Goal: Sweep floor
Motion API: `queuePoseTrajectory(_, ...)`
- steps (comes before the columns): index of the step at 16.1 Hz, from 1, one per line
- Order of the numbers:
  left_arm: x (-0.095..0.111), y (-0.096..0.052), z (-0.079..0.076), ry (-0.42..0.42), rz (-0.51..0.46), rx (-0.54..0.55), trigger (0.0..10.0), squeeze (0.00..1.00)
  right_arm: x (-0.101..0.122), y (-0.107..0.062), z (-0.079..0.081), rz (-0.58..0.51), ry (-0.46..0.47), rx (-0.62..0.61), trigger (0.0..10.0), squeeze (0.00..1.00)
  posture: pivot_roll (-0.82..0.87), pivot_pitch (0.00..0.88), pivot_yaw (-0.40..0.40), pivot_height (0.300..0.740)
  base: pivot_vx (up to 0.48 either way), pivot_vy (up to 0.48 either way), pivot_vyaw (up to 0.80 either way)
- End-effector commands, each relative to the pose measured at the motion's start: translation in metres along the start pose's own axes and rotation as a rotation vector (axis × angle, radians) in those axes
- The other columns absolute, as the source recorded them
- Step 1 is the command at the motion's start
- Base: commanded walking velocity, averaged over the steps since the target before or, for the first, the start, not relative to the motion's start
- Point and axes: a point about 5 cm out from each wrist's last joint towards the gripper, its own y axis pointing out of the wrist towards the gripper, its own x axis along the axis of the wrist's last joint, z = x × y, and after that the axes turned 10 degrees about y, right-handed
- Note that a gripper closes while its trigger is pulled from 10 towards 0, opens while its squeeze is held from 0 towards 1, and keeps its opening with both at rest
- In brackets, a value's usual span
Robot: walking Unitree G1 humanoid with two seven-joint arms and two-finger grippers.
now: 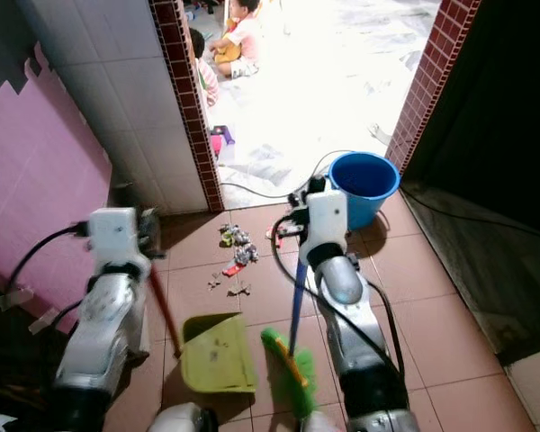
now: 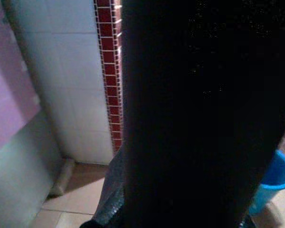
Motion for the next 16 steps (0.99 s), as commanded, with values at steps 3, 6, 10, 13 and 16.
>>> queuePoseTrajectory(3,0.0,-0.01,0.031,0.011,-0.051,0.176,10.0,0.0,0.013,-0.008,-0.024,-0.056,-0.109,-0.119,10.0,0.0,0.01,0.0,-0.011,0.74,0.0,0.0,0.0)
queuePoseTrajectory(6,-0.016,-0.012,0.029,-0.13,0.064,0.163,10.0,0.0,0.015,-0.011,-0.027,-0.07,-0.123,-0.091,10.0,0.0,0.0,0.0,-0.017,0.74,0.0,0.0,0.0)
queuePoseTrajectory(10,-0.016,-0.003,0.006,-0.166,0.092,0.077,10.0,0.0,0.029,0.006,-0.019,-0.142,-0.12,-0.077,10.0,0.0,0.0,0.0,0.01,0.74,0.0,0.0,0.0)
queuePoseTrajectory(13,-0.007,0.002,0.001,-0.172,0.054,0.033,10.0,0.0,0.037,0.011,-0.004,-0.192,-0.155,-0.026,10.0,0.0,0.0,0.0,0.025,0.74,0.0,0.0,0.0)
queuePoseTrajectory(16,-0.001,0.0,-0.001,-0.104,0.007,0.013,10.0,0.0,0.035,0.012,0.002,-0.193,-0.144,-0.011,10.0,0.0,0.0,0.0,0.027,0.74,0.0,0.0,0.8)
